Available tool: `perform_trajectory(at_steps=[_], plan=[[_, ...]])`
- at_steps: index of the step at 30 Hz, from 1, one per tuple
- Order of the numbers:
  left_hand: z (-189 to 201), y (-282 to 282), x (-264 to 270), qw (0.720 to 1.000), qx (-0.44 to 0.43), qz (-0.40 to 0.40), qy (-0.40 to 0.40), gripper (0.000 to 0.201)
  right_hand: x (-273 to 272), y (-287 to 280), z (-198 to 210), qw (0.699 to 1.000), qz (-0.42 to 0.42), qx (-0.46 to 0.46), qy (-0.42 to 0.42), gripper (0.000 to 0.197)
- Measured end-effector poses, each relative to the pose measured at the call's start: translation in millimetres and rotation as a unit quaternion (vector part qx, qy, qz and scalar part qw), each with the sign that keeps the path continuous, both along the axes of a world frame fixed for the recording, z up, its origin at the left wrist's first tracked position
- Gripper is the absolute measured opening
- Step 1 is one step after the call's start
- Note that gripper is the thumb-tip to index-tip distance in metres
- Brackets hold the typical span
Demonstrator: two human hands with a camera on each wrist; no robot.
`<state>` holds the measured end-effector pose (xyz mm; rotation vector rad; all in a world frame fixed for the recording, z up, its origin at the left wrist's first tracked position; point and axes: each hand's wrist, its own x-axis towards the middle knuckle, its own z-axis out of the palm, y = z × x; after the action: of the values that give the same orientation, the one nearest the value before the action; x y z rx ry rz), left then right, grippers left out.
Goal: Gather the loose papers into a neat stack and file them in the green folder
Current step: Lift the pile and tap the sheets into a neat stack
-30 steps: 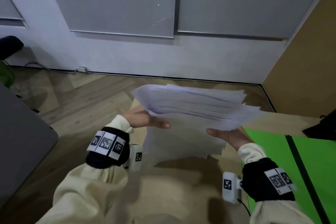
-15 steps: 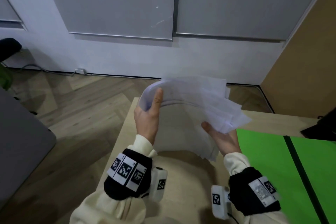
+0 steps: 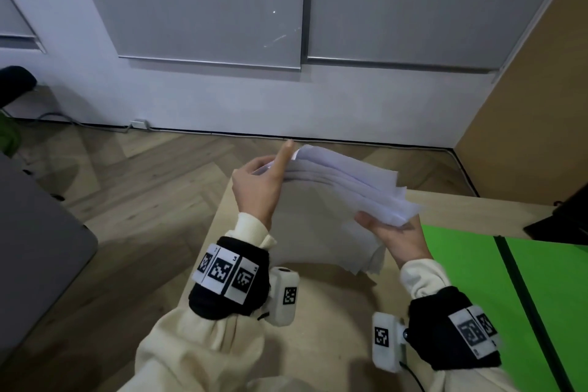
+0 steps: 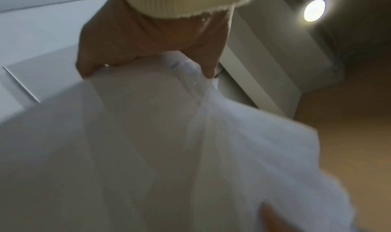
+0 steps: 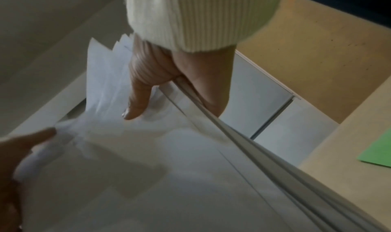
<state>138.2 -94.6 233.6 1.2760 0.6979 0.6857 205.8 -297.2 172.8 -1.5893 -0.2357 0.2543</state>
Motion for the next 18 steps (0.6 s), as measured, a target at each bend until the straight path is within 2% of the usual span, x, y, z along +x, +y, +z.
perform_trajectory(at_steps=[2,6,9,10,12,15,16,18], plan=[[-8.9,2.4,-2.1,1.000,-0.017,0.007,0.000,0.062,-0.8,2.8,2.2,1.000,0.012,0.009,-0.017,0.040],[-13.2,-1.9,-9.9,0.999,-0.037,-0.035,-0.008,0.076,1.3,8.5,5.1,0.999,0.016,0.020,-0.042,0.027],[-14.3,-1.2,-9.8,0.999,-0.051,-0.013,0.016,0.035,3.1,10.8,10.0,0.998,0.023,0.034,-0.046,0.021],[-14.4,0.4,-10.2,0.998,-0.054,-0.009,0.025,0.030,3.6,9.9,8.7,0.998,0.028,0.035,-0.047,0.027],[-14.2,2.4,-10.2,0.998,-0.038,-0.020,0.038,0.029,3.0,8.4,3.7,0.998,0.028,0.019,-0.047,0.037],[-9.5,2.0,-10.1,0.998,-0.033,-0.027,0.037,0.025,2.7,9.4,-1.5,0.998,-0.033,0.016,-0.058,0.023],[-6.0,1.4,-11.6,0.999,-0.026,-0.018,0.015,0.024,1.1,11.5,0.5,0.996,-0.060,0.028,-0.062,0.017],[-4.9,5.4,-13.4,0.996,0.042,-0.017,-0.072,0.027,-0.9,13.8,7.1,0.990,-0.088,0.061,-0.090,0.024]])
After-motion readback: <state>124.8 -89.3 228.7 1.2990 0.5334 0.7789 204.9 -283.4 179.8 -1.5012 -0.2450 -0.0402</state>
